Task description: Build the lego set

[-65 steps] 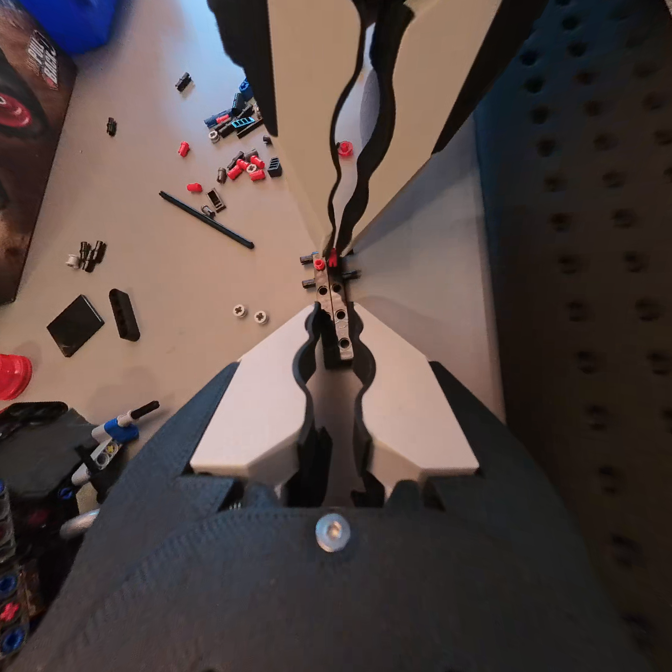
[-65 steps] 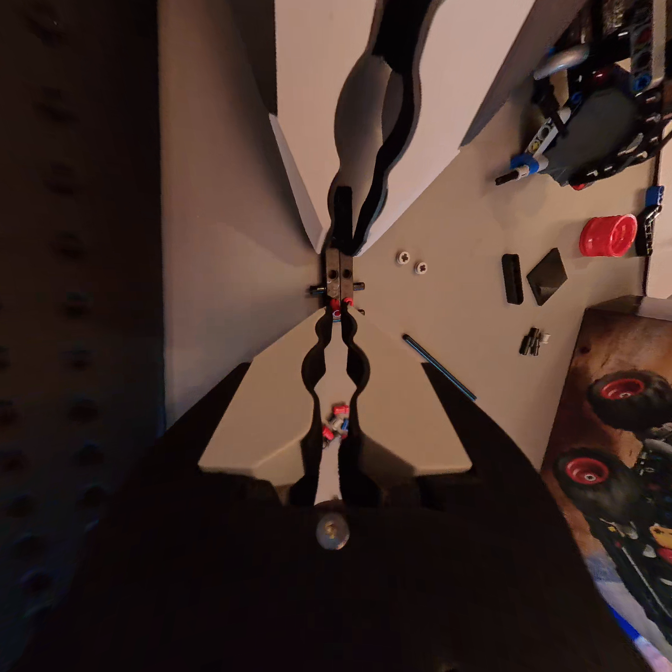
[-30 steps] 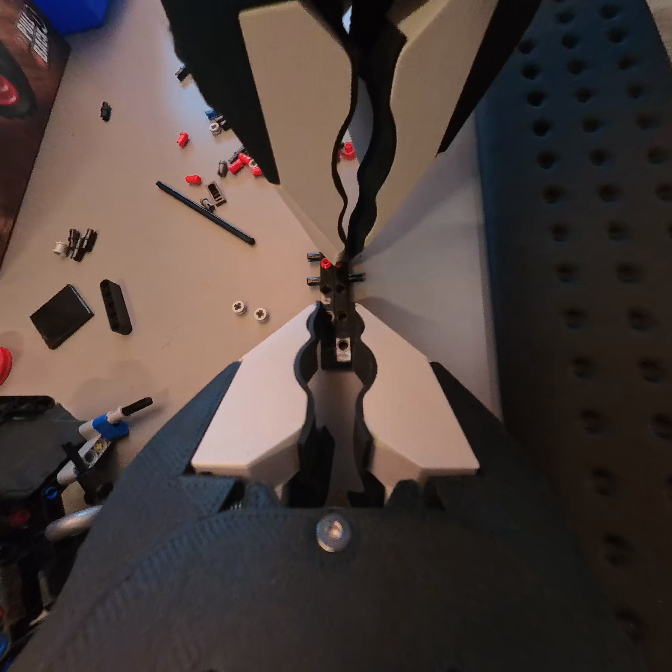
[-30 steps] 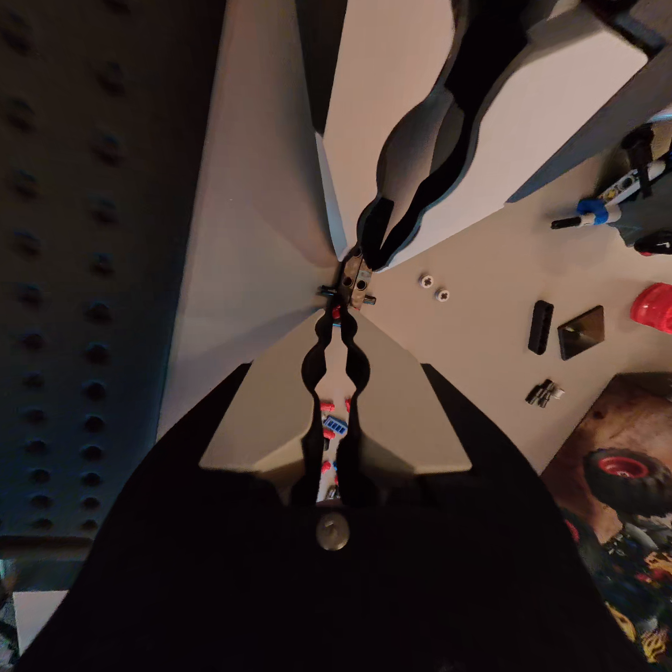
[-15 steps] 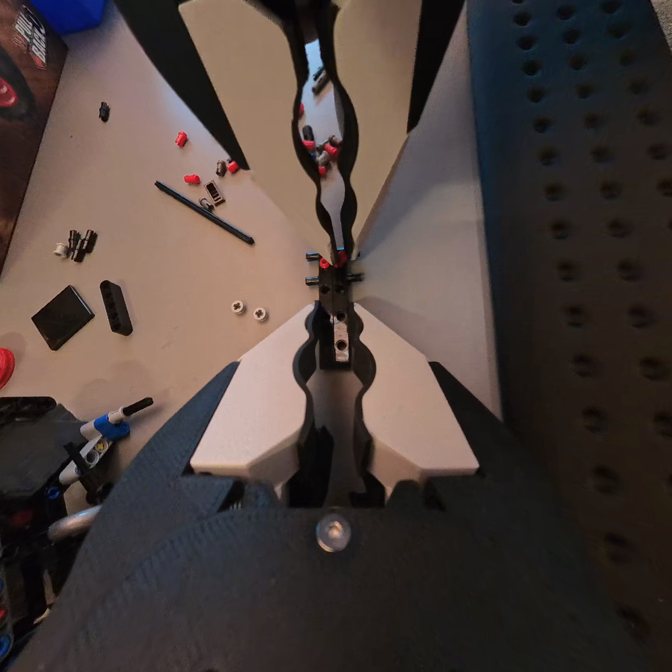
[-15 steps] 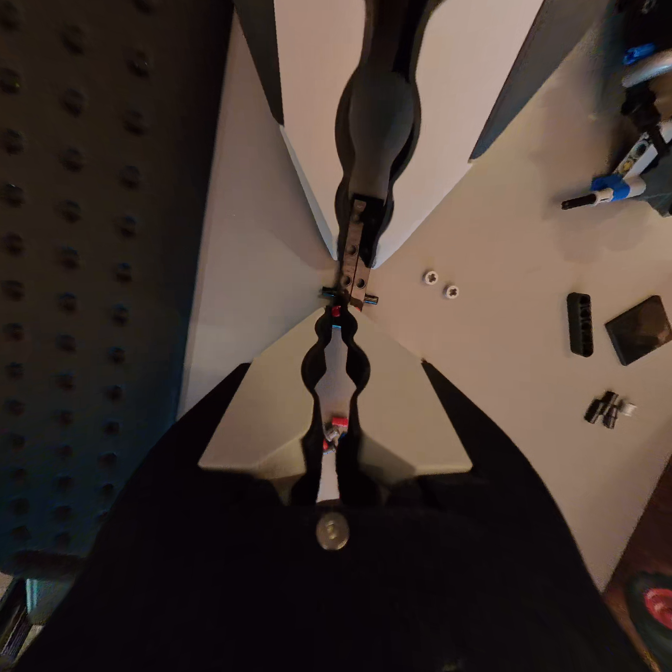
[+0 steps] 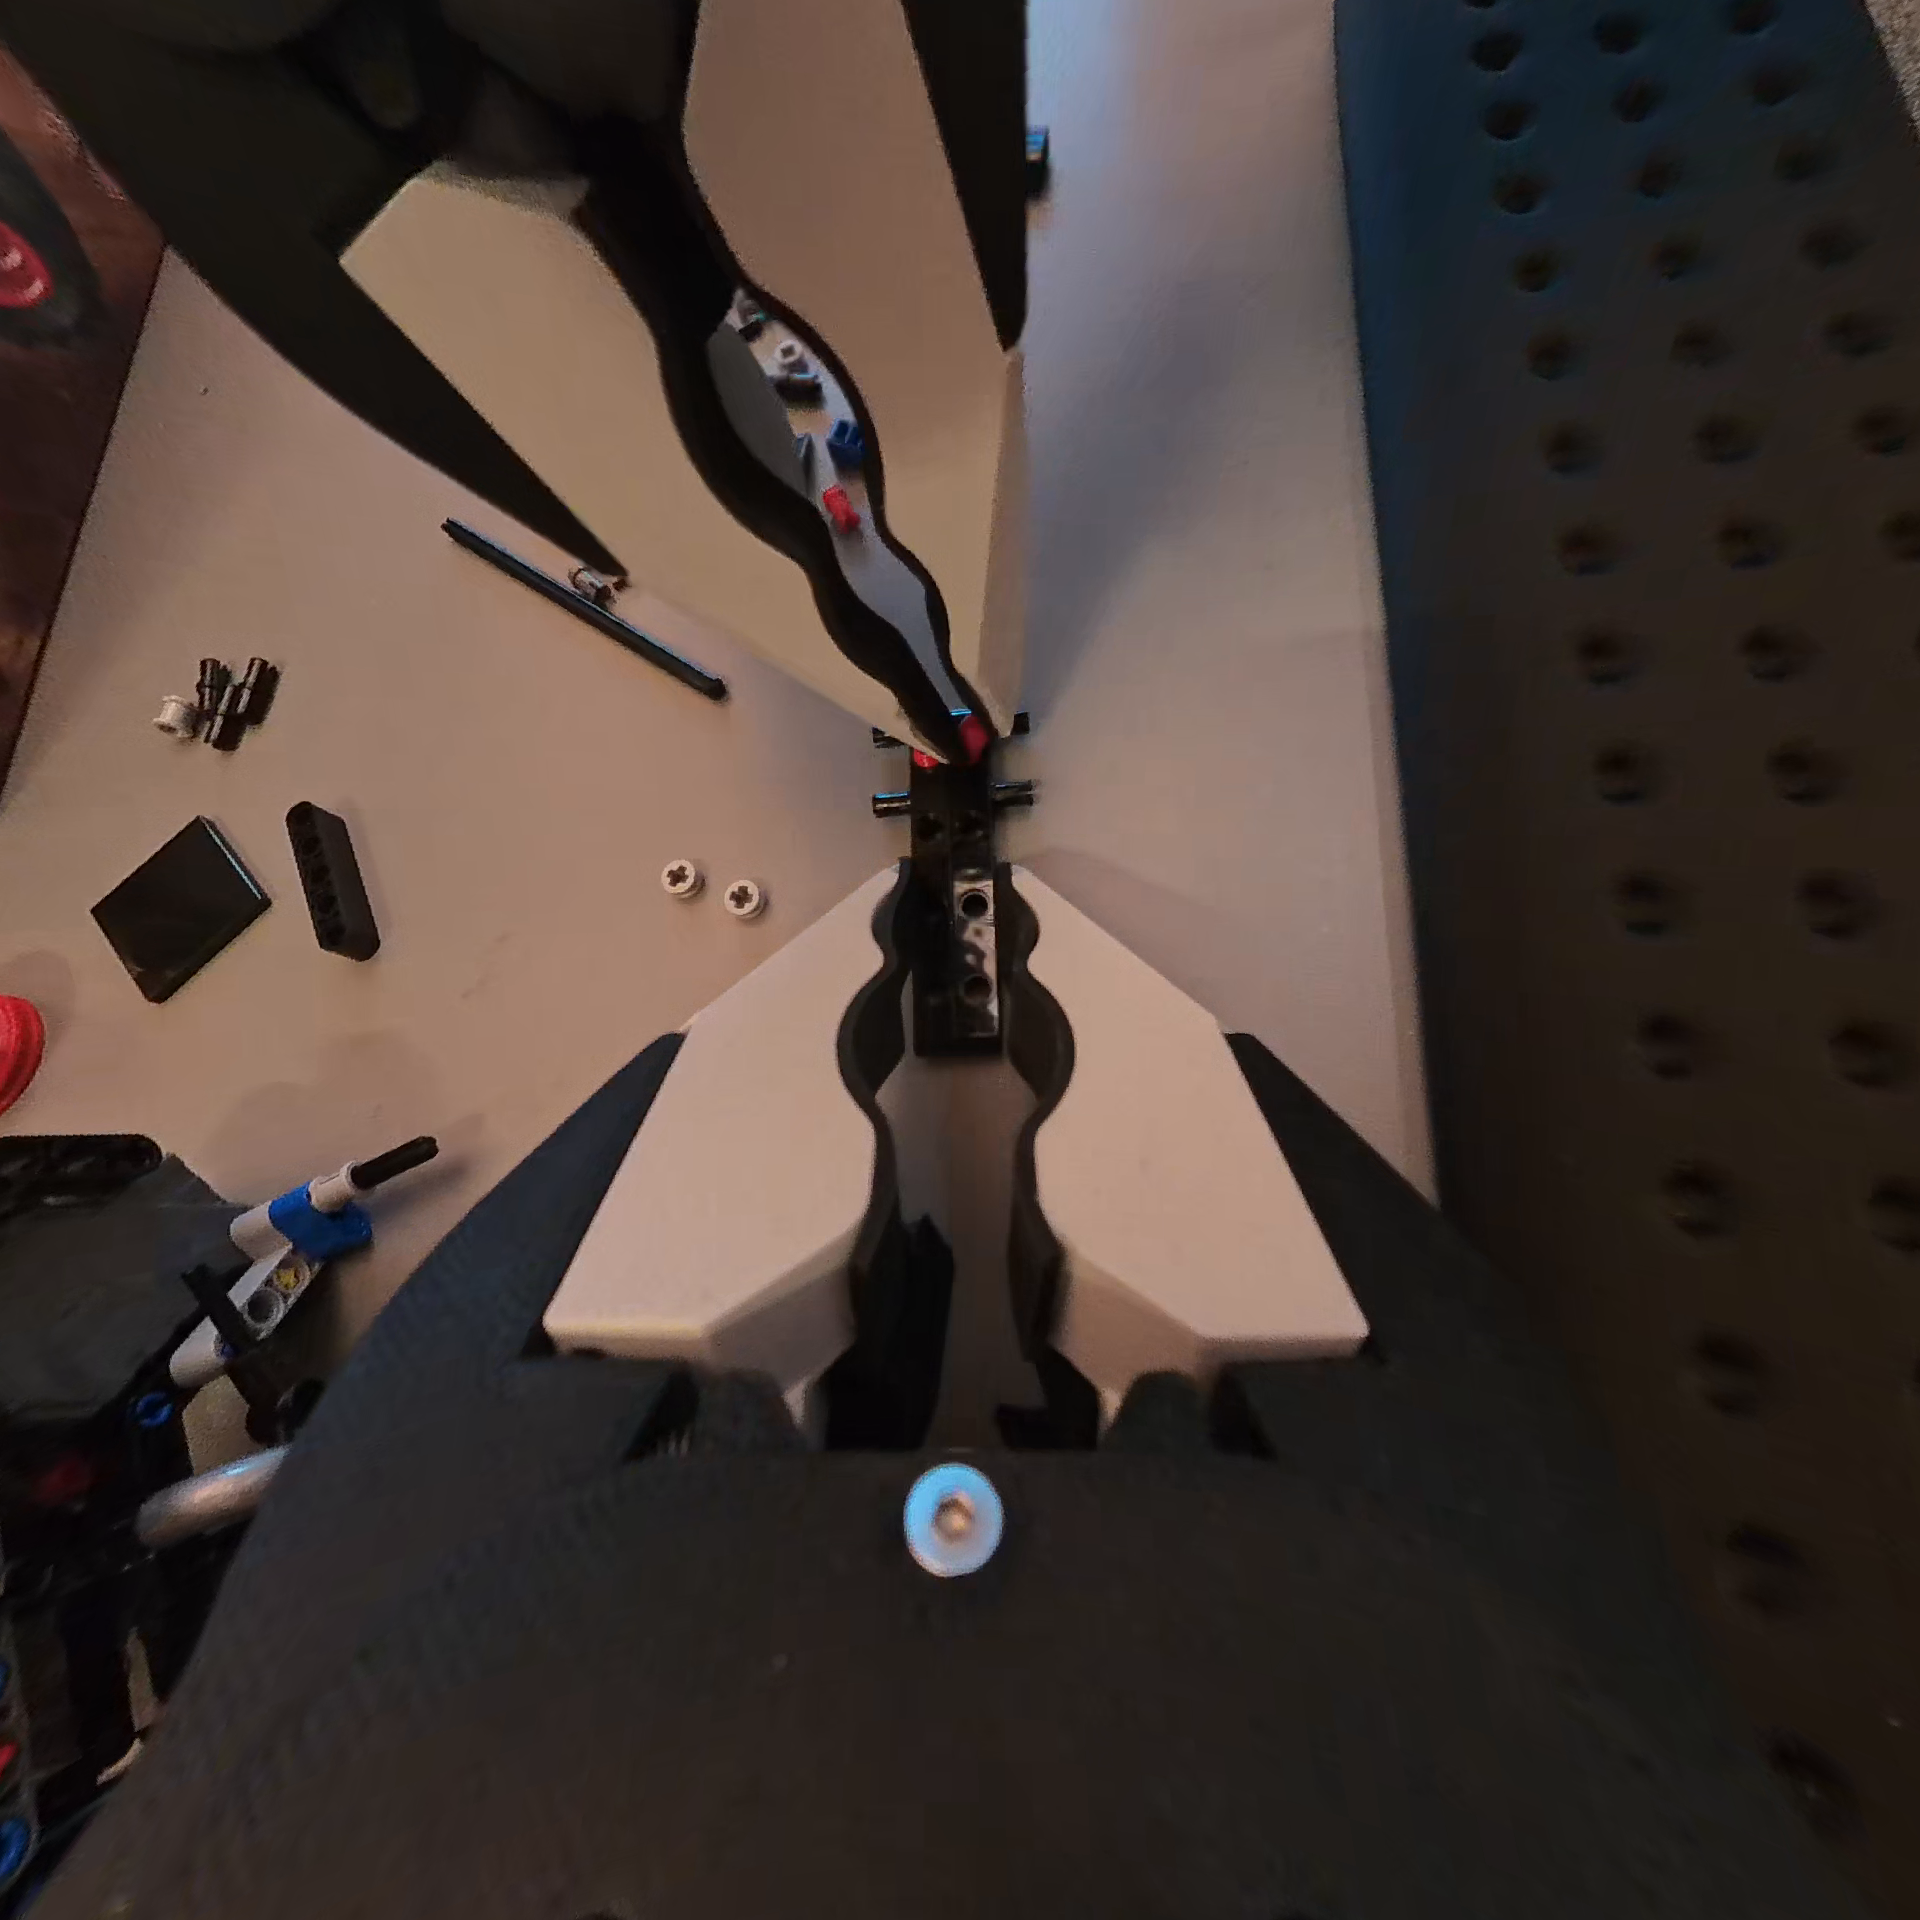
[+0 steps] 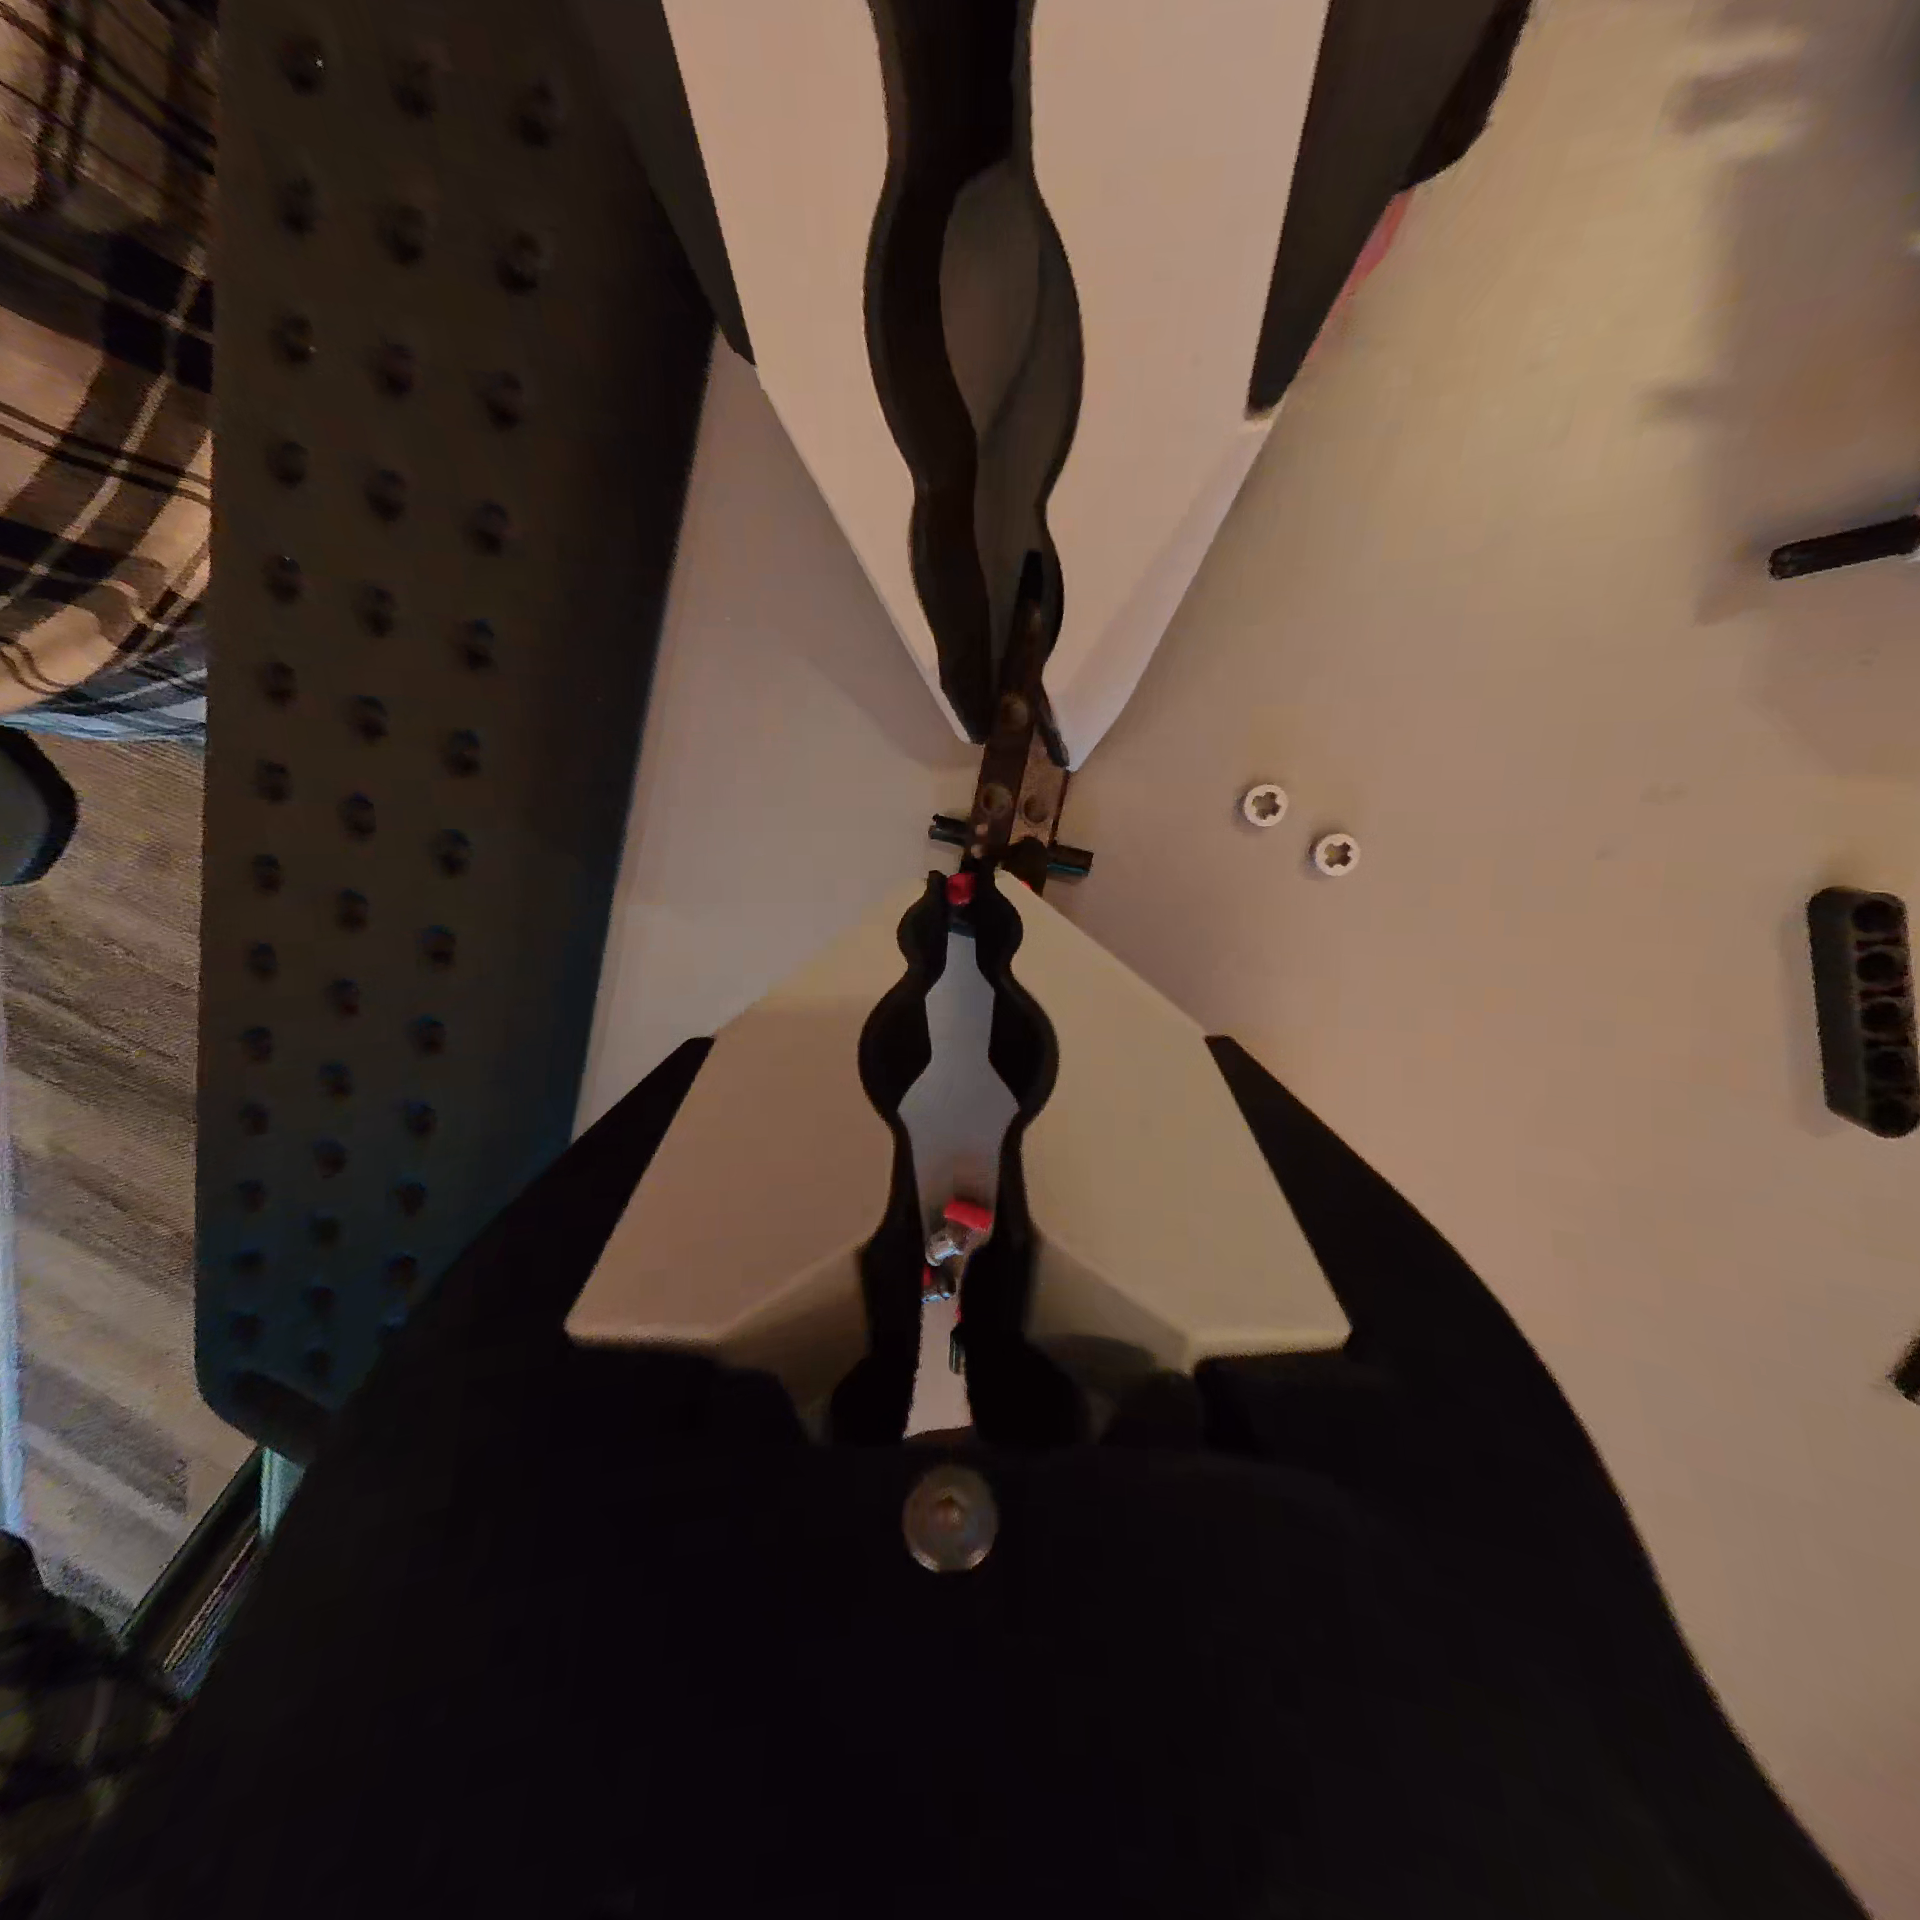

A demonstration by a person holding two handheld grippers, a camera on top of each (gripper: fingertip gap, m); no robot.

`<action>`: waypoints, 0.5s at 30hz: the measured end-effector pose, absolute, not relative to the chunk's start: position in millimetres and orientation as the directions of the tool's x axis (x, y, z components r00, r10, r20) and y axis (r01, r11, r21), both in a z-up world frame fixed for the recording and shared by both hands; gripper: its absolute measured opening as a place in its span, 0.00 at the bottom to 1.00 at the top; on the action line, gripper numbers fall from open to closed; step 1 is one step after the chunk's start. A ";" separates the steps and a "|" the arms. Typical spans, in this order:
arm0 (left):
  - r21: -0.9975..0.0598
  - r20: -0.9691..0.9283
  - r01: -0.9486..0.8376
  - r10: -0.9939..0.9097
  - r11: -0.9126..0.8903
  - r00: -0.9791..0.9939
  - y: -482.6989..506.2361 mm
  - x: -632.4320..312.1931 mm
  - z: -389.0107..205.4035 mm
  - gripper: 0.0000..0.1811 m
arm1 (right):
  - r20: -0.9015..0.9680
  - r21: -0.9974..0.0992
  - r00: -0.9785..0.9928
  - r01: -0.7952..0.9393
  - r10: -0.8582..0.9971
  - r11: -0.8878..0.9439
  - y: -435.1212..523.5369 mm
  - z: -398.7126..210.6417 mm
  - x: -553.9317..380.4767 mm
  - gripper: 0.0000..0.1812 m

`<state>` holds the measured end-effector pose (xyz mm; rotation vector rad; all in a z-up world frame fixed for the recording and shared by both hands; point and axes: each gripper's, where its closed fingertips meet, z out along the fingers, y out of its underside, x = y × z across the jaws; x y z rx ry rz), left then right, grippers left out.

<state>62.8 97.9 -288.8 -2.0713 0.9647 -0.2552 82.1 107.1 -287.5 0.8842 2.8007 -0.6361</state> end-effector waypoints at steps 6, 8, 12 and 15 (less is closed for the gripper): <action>-0.749 -0.151 -0.551 -0.714 -0.368 0.683 97.4 63.3 -289.0 0.07 | -0.327 -0.366 -0.805 0.590 0.494 0.719 106.6 -287.3 83.1 0.02; -0.749 -0.150 -0.551 -0.715 -0.368 0.682 97.3 63.4 -289.0 0.07 | -0.345 -0.357 -0.807 0.585 0.479 0.728 106.4 -287.3 83.4 0.02; -0.749 -0.150 -0.551 -0.716 -0.368 0.682 97.3 63.5 -289.0 0.07 | -0.380 -0.333 -0.803 0.581 0.459 0.742 106.6 -287.3 83.5 0.02; -0.749 -0.151 -0.551 -0.716 -0.367 0.682 97.2 63.5 -289.0 0.07 | -0.338 -0.288 -0.818 0.561 0.466 0.776 106.7 -287.9 83.2 0.01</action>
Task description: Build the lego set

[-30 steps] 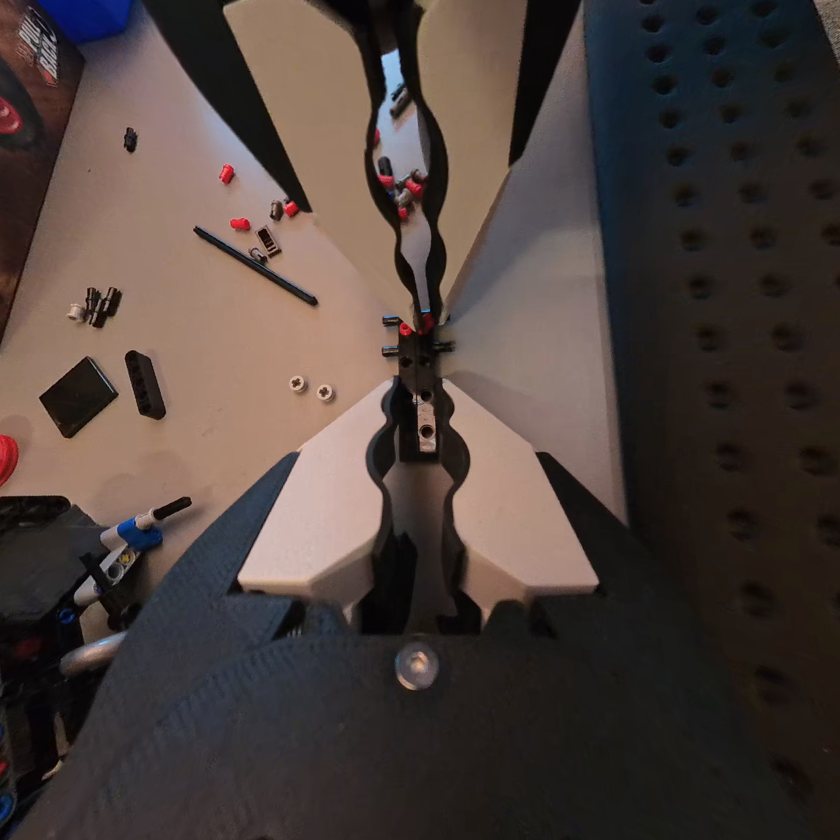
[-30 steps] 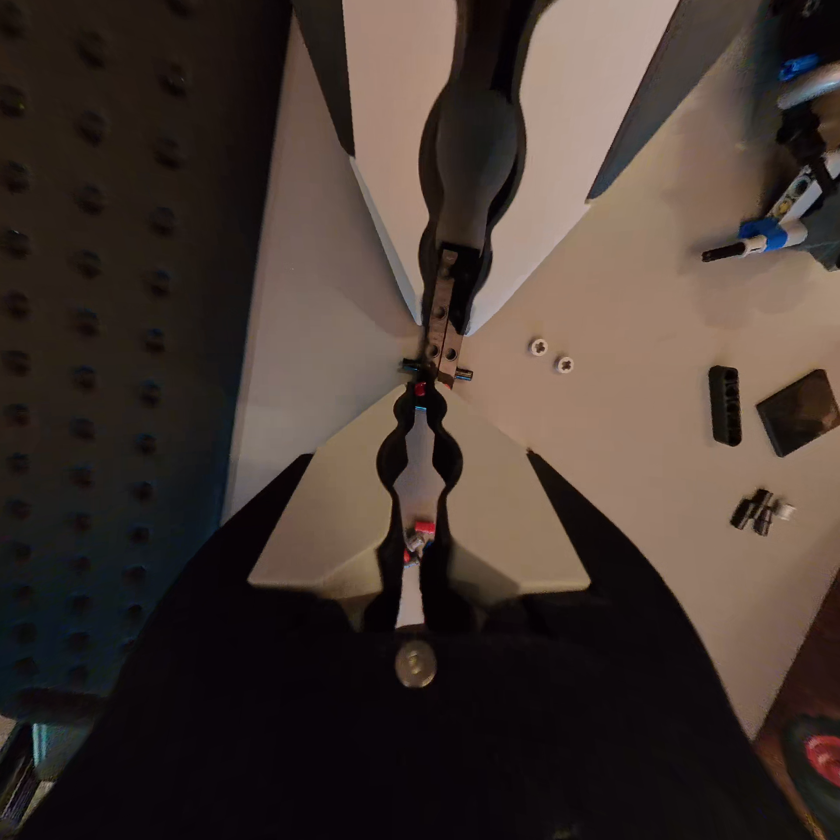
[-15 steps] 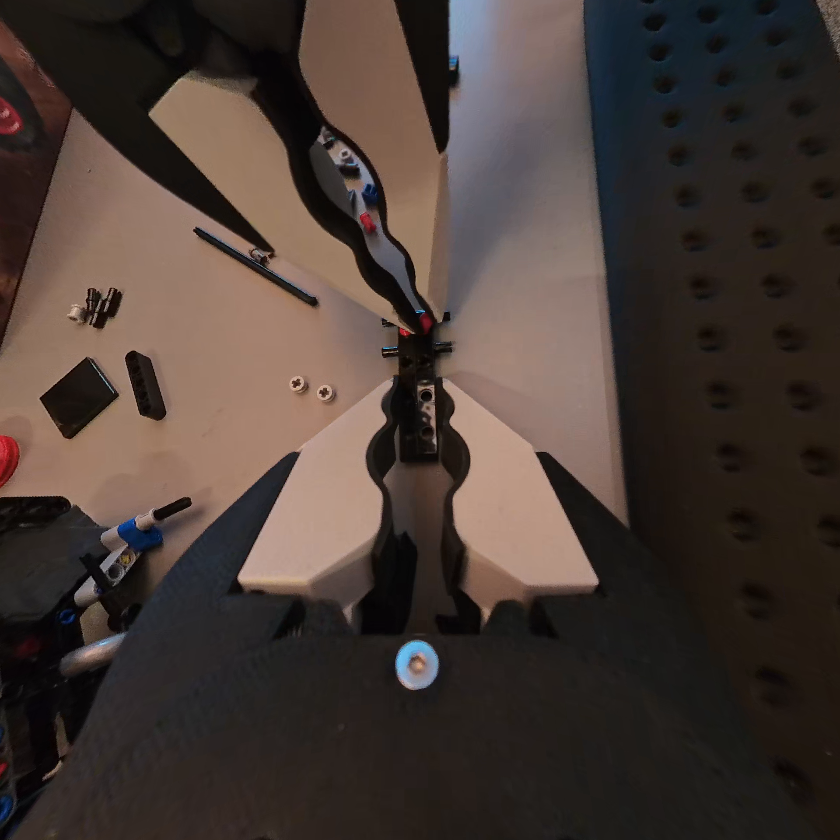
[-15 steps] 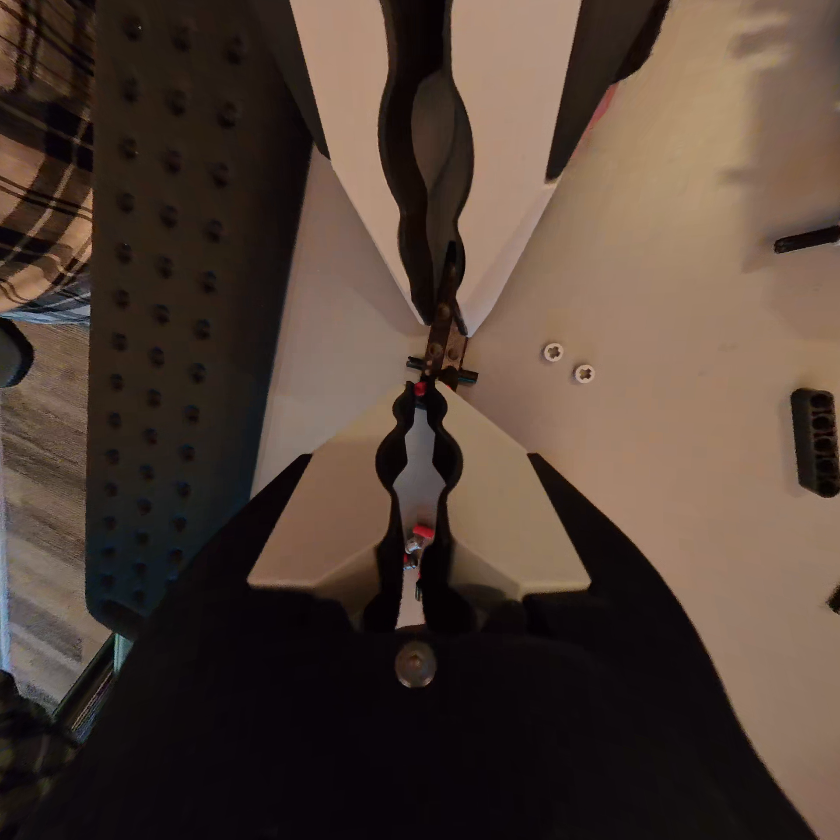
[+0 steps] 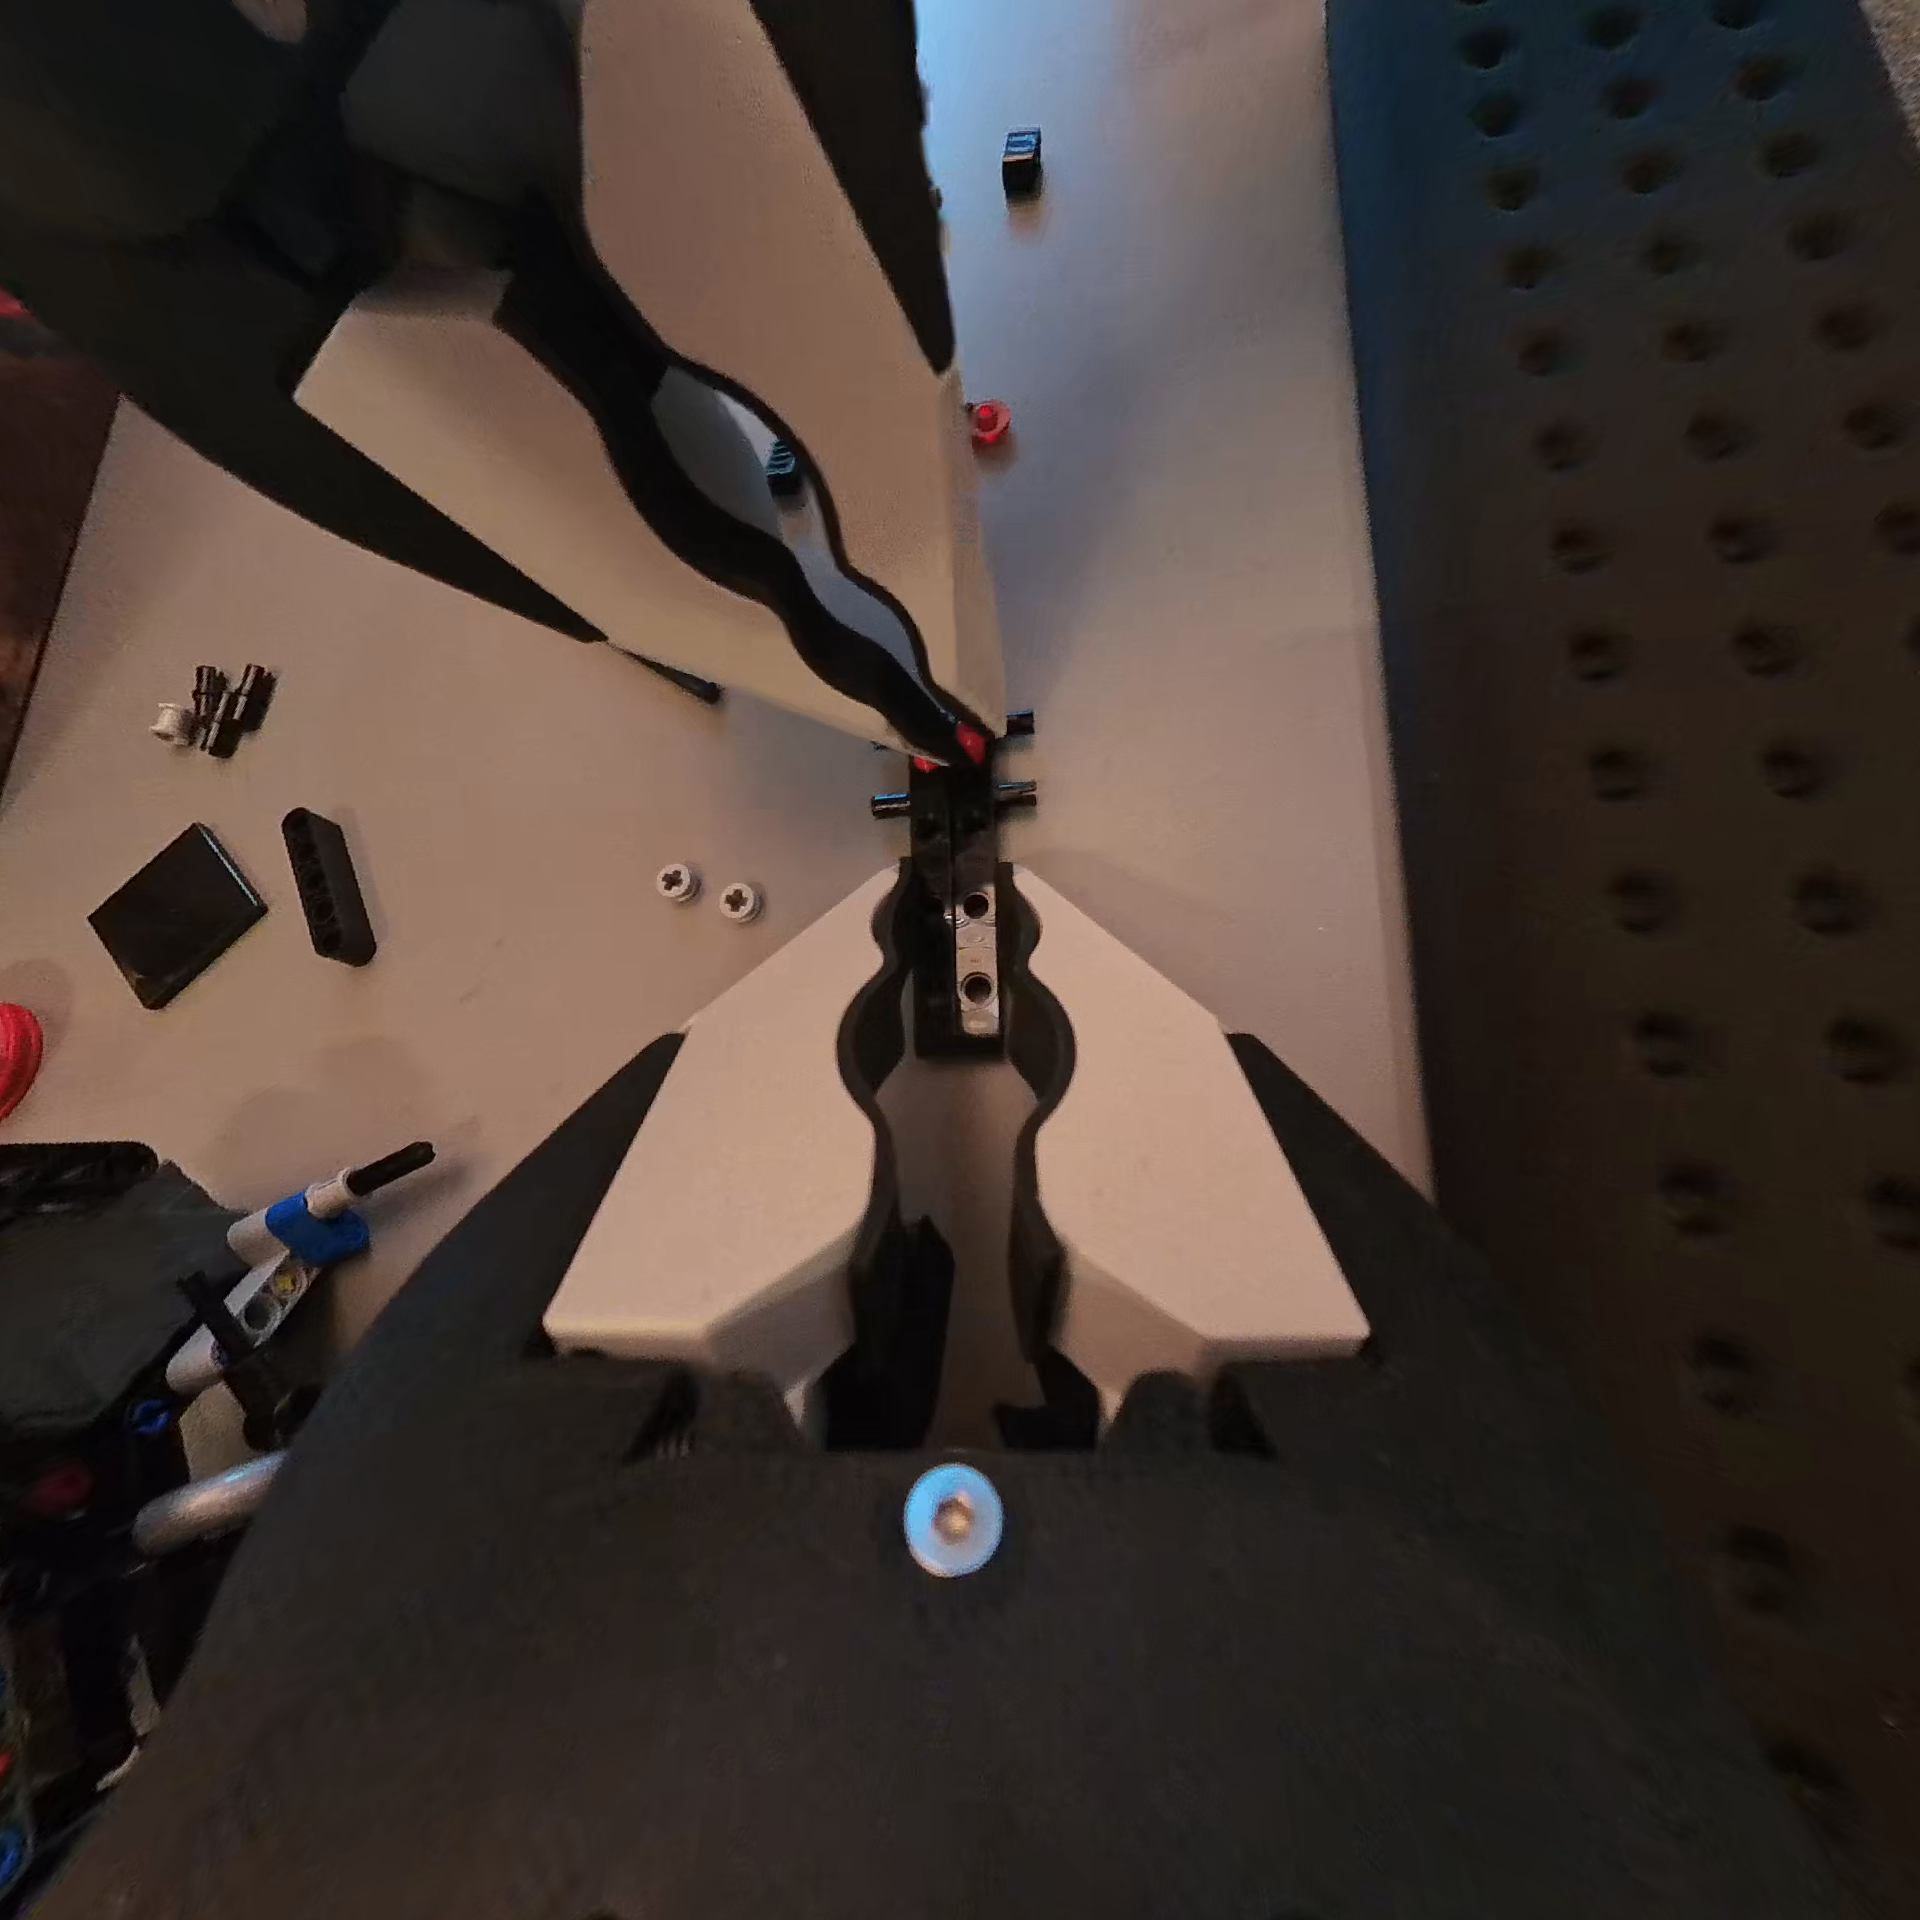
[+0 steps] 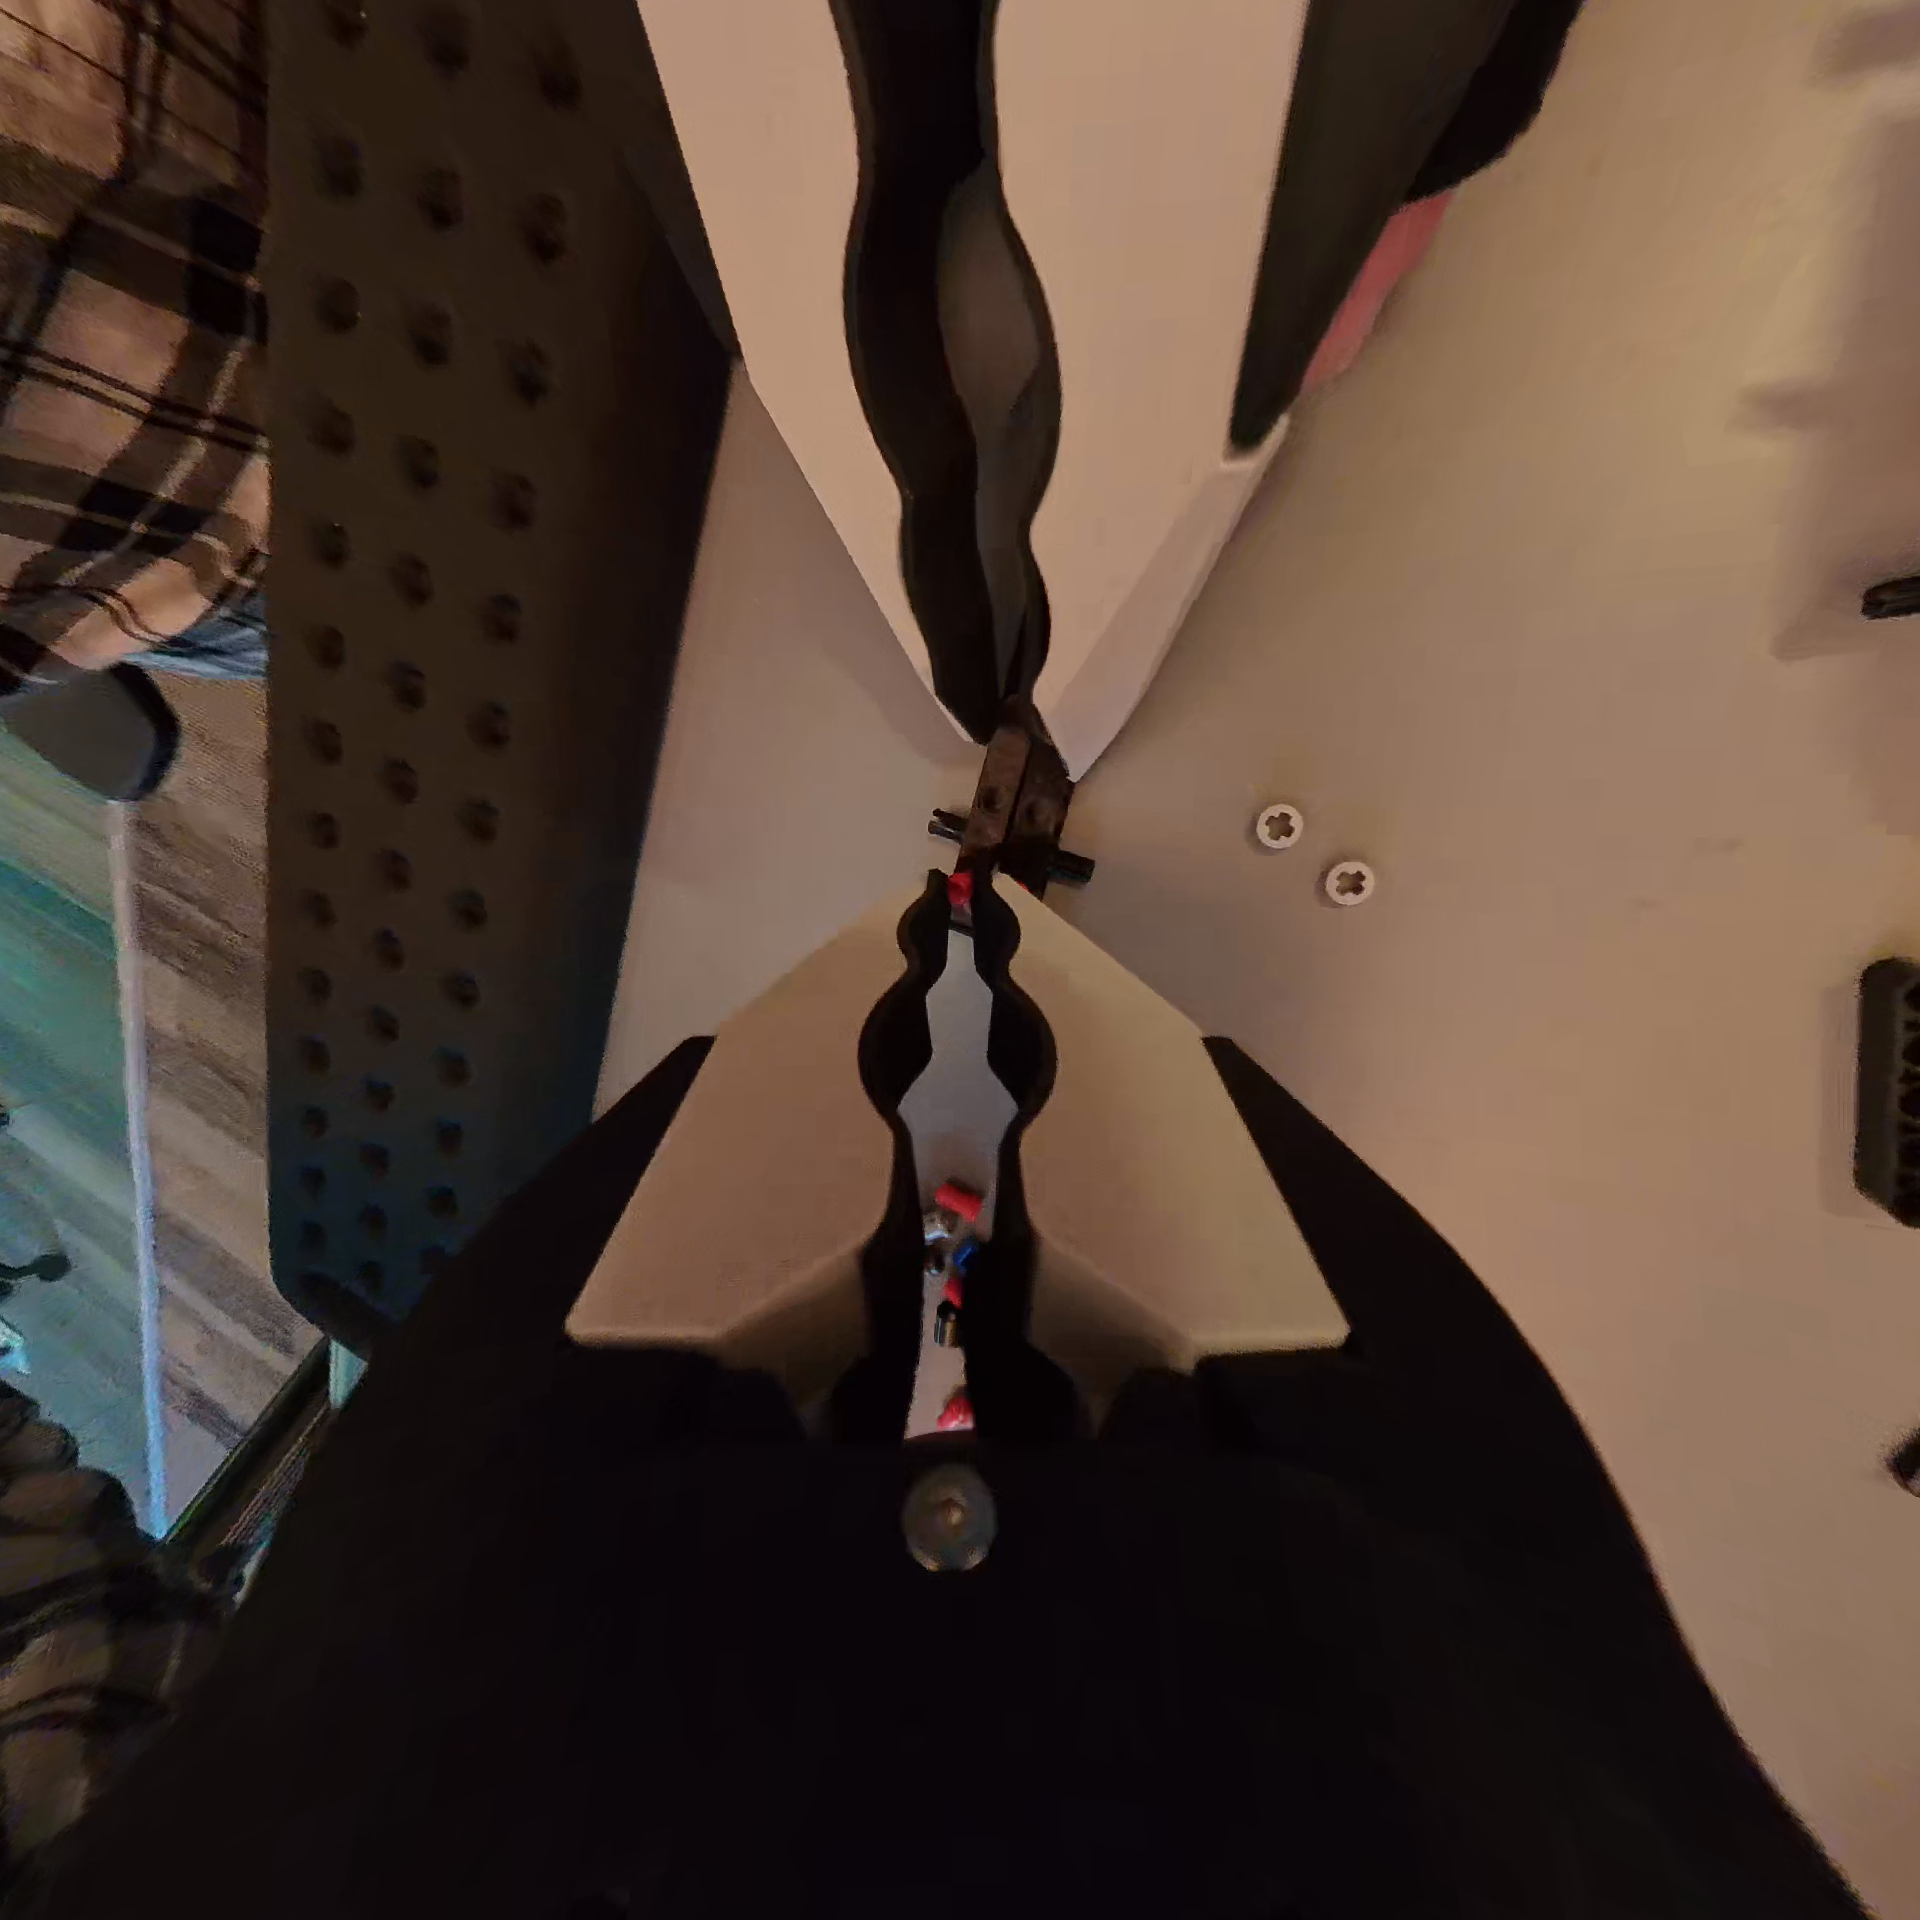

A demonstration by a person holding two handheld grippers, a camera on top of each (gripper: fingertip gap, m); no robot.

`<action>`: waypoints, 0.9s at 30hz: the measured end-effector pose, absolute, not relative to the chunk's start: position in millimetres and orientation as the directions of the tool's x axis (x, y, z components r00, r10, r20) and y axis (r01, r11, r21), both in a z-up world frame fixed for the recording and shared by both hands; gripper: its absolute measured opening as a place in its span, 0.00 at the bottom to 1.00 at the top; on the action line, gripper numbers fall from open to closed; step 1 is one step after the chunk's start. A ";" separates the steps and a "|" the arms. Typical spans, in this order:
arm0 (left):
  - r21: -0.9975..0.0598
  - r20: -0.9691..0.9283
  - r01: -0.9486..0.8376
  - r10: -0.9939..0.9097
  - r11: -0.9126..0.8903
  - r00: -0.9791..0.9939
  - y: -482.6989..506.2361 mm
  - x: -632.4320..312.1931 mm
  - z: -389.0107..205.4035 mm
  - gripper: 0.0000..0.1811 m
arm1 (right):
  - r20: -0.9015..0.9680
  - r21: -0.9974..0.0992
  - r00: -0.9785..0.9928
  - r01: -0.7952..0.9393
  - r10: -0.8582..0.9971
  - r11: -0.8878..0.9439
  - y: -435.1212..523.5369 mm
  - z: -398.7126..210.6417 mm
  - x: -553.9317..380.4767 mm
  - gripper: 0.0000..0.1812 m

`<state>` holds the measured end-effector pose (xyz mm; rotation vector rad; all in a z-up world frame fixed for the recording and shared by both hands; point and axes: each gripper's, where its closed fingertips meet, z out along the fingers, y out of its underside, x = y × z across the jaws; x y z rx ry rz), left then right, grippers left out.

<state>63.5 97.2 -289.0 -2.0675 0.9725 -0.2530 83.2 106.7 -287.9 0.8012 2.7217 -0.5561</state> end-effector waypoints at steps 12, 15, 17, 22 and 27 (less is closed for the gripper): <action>-0.745 -0.166 -0.562 -0.716 -0.359 0.678 97.1 63.8 -289.2 0.07 | 0.075 -0.271 -0.806 0.550 0.587 0.790 110.4 -289.3 78.3 0.02; -0.745 -0.169 -0.563 -0.715 -0.358 0.678 97.2 64.1 -289.2 0.07 | 0.066 -0.330 -0.775 0.578 0.629 0.746 110.1 -288.8 78.0 0.02; -0.745 -0.169 -0.563 -0.715 -0.357 0.678 97.2 64.3 -289.2 0.07 | 0.061 -0.355 -0.761 0.589 0.646 0.726 109.9 -288.2 78.7 0.02; -0.745 -0.169 -0.564 -0.716 -0.357 0.677 97.0 64.4 -289.3 0.07 | 0.042 -0.416 -0.732 0.606 0.680 0.678 109.8 -282.6 79.2 0.03; -0.745 -0.168 -0.563 -0.716 -0.358 0.677 97.0 64.4 -289.4 0.07 | 0.056 -0.427 -0.724 0.605 0.688 0.672 110.3 -281.2 78.0 0.00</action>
